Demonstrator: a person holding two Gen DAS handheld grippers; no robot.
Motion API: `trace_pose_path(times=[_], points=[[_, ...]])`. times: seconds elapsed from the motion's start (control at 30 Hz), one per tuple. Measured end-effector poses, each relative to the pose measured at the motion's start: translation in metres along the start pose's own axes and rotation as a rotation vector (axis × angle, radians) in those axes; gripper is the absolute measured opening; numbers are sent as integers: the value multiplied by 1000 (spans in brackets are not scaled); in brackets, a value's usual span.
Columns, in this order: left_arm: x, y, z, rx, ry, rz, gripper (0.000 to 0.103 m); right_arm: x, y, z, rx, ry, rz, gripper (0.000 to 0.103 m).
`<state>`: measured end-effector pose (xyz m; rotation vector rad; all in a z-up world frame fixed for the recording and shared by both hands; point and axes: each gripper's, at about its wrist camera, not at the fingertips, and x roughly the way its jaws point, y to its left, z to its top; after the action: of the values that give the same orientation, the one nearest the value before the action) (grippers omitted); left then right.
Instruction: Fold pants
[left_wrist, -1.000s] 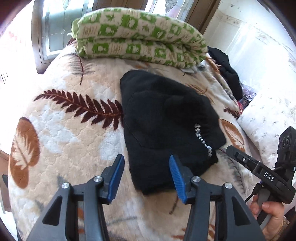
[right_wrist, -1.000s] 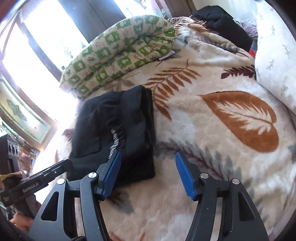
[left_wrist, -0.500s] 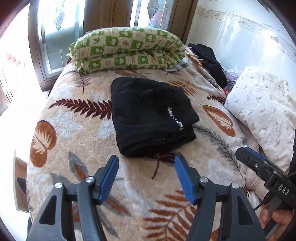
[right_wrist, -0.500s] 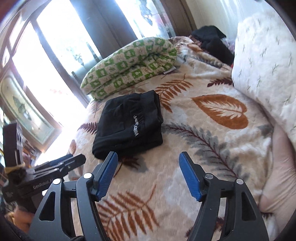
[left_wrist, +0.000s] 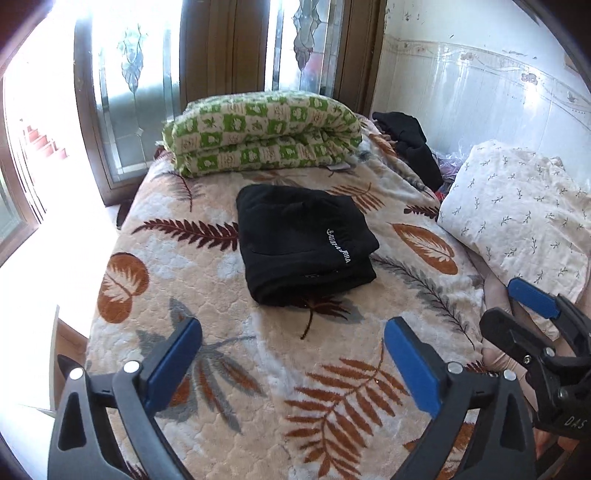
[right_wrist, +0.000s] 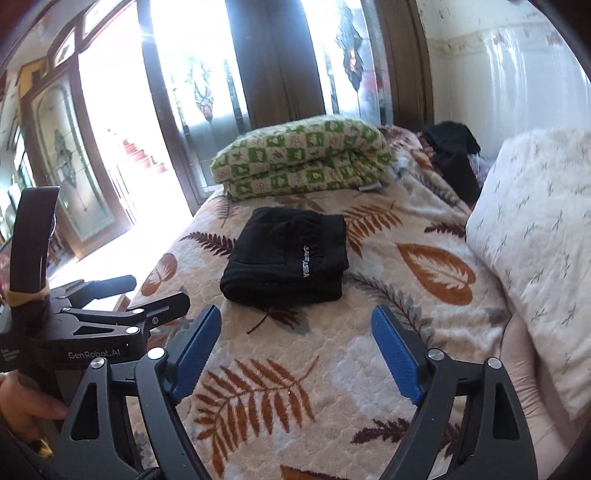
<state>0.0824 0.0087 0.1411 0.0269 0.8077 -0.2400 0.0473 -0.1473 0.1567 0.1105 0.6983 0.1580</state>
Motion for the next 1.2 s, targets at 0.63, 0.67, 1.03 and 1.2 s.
trace_pose_path(times=[0.63,0.67,1.03,1.2], points=[[-18,4,-4,-28,-24,86,103,-21,7,7,-58,-19,-82,103],[-18,5,-4,-32,-27,90,103,-21,5,7,-53,-20,-88,103],[-22,12,-4,-44,-50,112,103,-16,-4,5,-5,3,-54,103],[-25,15,-4,-57,-48,143,103,-17,-4,6,-5,1,-49,103]])
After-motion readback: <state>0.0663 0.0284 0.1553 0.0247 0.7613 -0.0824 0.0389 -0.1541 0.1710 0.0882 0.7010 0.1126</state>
